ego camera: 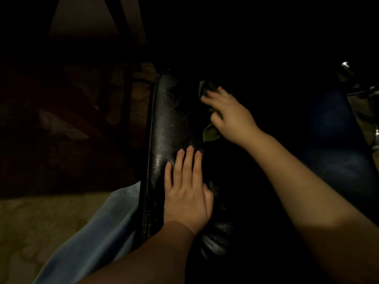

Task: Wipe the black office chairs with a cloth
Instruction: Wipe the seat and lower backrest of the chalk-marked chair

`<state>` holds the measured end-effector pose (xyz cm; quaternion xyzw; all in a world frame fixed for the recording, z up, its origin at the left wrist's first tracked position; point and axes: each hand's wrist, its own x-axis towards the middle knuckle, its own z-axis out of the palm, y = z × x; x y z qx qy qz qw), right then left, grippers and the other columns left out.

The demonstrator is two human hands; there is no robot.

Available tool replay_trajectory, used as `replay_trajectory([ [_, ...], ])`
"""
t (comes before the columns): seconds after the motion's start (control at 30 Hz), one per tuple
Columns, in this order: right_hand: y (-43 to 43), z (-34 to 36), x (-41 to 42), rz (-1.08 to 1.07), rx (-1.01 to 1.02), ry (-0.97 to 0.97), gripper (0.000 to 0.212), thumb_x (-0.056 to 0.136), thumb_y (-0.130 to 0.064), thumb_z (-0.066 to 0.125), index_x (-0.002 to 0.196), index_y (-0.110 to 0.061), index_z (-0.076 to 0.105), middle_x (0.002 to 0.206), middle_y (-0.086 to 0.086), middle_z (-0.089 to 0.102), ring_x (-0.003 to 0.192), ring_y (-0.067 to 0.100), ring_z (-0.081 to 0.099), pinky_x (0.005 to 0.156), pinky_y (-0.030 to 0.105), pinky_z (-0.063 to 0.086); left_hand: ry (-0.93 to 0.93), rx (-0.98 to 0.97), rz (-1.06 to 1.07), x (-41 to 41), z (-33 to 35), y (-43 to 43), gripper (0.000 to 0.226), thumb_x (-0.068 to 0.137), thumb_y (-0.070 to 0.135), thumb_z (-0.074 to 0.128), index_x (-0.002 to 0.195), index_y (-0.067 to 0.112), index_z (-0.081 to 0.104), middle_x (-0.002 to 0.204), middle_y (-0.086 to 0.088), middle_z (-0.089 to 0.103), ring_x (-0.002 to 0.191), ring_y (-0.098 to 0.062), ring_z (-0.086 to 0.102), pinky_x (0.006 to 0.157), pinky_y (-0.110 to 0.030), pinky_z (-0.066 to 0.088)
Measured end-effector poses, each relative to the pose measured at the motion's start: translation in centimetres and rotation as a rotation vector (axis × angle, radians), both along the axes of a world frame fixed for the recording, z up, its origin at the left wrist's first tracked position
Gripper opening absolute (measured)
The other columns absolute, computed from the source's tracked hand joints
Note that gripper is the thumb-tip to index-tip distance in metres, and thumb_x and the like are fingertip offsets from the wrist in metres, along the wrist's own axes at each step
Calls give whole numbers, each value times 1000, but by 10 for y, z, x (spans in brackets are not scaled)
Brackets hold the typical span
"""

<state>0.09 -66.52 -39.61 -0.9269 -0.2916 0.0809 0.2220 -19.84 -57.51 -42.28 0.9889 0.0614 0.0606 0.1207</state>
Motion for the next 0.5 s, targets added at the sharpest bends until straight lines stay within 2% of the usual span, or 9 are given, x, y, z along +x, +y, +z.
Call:
replay_trajectory([
  [0.1,-12,2,-43,121,17,26,55,90,-13,47,144,-20,43,155,2,33,148,22,12,116,31,1,-7,-10,-1,0,0,0,68,83,27,37,146,5,36,155,-13,29,145,-27,24,116,-49,17],
  [0.2,-33,7,-75,163,-5,69,57,86,-23,42,143,-25,45,153,-6,32,147,13,10,119,30,2,-8,-22,-10,-1,-1,0,67,84,27,36,147,4,34,156,-13,28,145,-27,22,116,-50,17],
  [0.3,-56,10,-88,166,2,97,55,85,-23,47,139,-29,48,149,-13,32,147,11,14,120,33,7,-2,-30,-11,-1,-2,0,66,86,27,34,148,5,32,156,-13,26,146,-27,20,117,-50,15],
  [0.4,-71,9,-80,158,-56,57,55,85,-31,42,139,-29,48,150,-9,34,147,16,17,119,40,10,-11,-31,-7,0,-2,0,67,85,27,35,147,5,34,156,-13,28,146,-27,21,118,-49,14],
  [0.5,-78,7,-55,64,-92,1,60,84,-36,34,141,-23,48,152,3,37,146,24,19,118,45,13,-17,-30,-2,0,-1,0,67,84,27,36,147,5,35,155,-13,29,145,-27,22,118,-48,13],
])
